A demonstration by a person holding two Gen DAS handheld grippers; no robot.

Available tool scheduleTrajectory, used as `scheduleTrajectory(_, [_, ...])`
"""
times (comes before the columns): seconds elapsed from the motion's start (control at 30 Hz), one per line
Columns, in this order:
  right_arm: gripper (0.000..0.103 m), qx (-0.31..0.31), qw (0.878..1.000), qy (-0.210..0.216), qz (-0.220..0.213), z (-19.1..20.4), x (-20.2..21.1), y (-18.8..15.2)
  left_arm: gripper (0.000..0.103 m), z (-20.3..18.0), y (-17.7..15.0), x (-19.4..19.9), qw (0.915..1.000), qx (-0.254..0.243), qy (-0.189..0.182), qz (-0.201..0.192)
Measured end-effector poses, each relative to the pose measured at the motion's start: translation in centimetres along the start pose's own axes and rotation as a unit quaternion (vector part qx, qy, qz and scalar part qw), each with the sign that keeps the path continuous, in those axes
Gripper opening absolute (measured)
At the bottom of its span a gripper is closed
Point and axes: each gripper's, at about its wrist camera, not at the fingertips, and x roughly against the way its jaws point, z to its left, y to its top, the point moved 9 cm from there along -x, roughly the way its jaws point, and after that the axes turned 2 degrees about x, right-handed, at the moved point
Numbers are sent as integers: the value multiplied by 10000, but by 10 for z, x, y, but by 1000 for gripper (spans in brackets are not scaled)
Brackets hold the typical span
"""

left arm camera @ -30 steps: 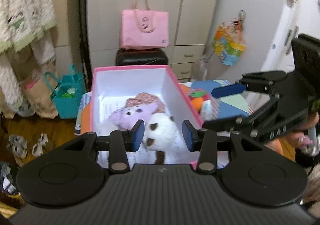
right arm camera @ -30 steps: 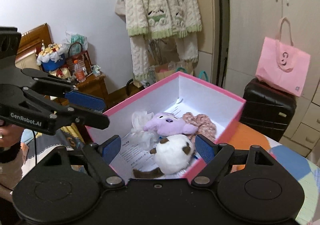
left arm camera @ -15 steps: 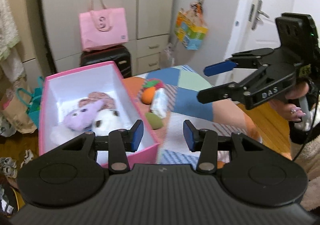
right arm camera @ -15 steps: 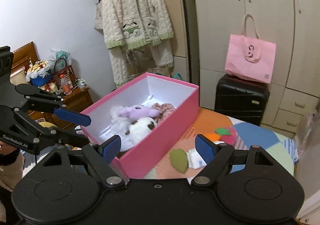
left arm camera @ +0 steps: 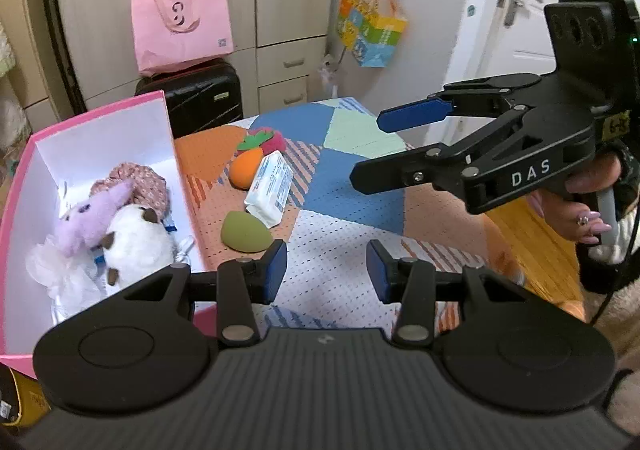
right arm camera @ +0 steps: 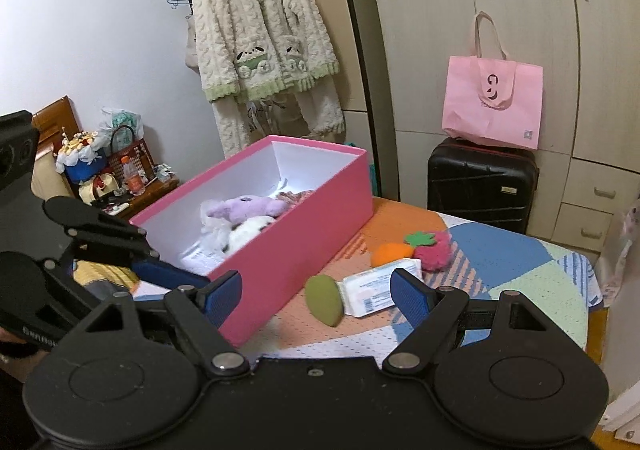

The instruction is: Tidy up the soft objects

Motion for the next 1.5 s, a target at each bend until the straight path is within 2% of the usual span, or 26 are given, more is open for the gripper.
scheduleTrajectory(0.27, [85, 138, 9998, 67, -152, -27, -22, -4, 44, -8, 0, -41, 9959, -245, 864, -58])
scheduleTrajectory(0.5, [85, 301, 9992, 257, 60, -39, -55, -13, 44, -3, -1, -73, 9886, -247, 1482, -109])
scheduleTrajectory(0.7, [85, 463, 9978, 414, 214, -49, -82, -18, 45, -4, -3, -90, 9811, -349, 1892, -211])
scheduleTrajectory(0.87, [85, 385, 9976, 407, 418, -57, -106, -28, 45, 1, -1, -99, 9696, -336, 2386, -436])
scheduleTrajectory(1.2, [89, 645, 9944, 424, 717, -58, -128, -31, 46, 14, -9, -121, 9506, -308, 3071, -325])
scheduleTrajectory(1.3, [95, 728, 9935, 367, 793, -58, -132, -31, 46, 16, -11, -125, 9487, -342, 3131, -262])
scheduleTrajectory(1.4, [95, 663, 9931, 350, 898, -61, -140, -32, 48, 16, -12, -131, 9470, -394, 3184, -182])
scheduleTrajectory(1.5, [95, 520, 9927, 384, 1016, -63, -147, -35, 48, 17, -13, -135, 9413, -538, 3331, -139])
